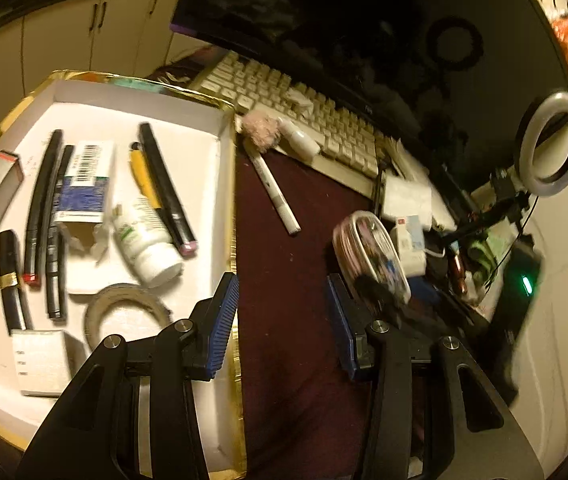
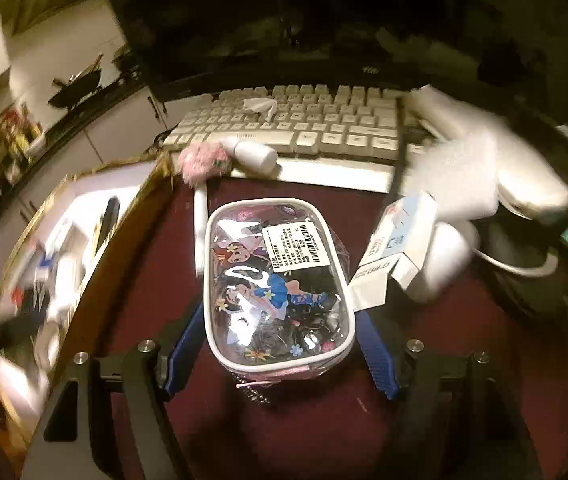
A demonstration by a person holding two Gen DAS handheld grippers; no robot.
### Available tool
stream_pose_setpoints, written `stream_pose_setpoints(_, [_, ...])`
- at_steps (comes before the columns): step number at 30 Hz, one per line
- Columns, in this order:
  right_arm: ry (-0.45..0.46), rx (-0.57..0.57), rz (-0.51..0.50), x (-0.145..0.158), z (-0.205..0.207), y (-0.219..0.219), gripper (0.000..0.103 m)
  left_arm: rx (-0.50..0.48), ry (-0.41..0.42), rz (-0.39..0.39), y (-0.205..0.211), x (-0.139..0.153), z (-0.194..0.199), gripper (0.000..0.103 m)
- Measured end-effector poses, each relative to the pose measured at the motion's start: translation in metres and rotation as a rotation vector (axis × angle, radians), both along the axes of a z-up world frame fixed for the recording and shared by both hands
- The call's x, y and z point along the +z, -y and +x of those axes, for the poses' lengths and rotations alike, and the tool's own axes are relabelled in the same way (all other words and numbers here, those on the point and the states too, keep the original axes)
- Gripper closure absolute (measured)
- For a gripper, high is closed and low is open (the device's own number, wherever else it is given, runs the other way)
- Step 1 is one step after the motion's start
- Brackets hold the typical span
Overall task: Organize objects
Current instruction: 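Grasp the clear cartoon pouch with the right tool while the left tool grasps the white pen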
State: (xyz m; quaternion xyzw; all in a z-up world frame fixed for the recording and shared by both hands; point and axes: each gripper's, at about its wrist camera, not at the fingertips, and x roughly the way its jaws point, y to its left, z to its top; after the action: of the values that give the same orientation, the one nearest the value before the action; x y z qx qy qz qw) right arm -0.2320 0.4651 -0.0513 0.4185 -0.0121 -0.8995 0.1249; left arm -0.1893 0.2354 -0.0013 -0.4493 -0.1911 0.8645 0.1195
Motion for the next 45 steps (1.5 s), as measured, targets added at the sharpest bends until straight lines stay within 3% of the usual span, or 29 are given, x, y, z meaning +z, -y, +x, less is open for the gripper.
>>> stream_pose_setpoints(6, [-0.011,0.003,0.041,-0.009,0.03,-0.015,0.031,-0.042,0.011,-0.066,-0.033,0.004,-0.029,0.06])
stream_pose_setpoints(12, [-0.006,0.022,-0.029,-0.015,0.04,-0.028,0.031,-0.02,0.029,-0.151,-0.051,0.003,-0.066,0.06])
stream_pose_setpoints(16, [-0.011,0.082,-0.159,-0.015,0.046,-0.035,0.031,0.014,0.069,-0.203,-0.056,-0.006,-0.089,0.06])
stream_pose_setpoints(24, [-0.041,0.271,-0.174,-0.013,0.058,-0.023,0.031,0.004,0.125,-0.296,-0.073,-0.022,-0.119,0.06])
stream_pose_setpoints(30, [-0.008,0.221,-0.228,-0.018,0.051,-0.033,0.031,0.029,0.166,-0.328,-0.075,-0.031,-0.141,0.06])
stream_pose_setpoints(32, [0.005,0.212,-0.246,-0.019,0.048,-0.036,0.031,0.036,0.186,-0.336,-0.073,-0.036,-0.147,0.062])
stream_pose_setpoints(34, [0.011,0.203,-0.261,-0.019,0.047,-0.037,0.031,0.036,0.215,-0.348,-0.072,-0.043,-0.152,0.072])
stream_pose_setpoints(39, [0.018,0.162,-0.301,-0.02,0.044,-0.045,0.031,0.046,0.219,-0.382,-0.069,-0.046,-0.151,0.086])
stream_pose_setpoints(43, [0.016,0.144,-0.304,-0.02,0.042,-0.047,0.031,-0.007,0.207,-0.425,-0.075,-0.045,-0.137,0.09])
stream_pose_setpoints(45, [0.015,0.135,-0.302,-0.02,0.041,-0.048,0.031,-0.052,0.21,-0.409,-0.077,-0.045,-0.118,0.091])
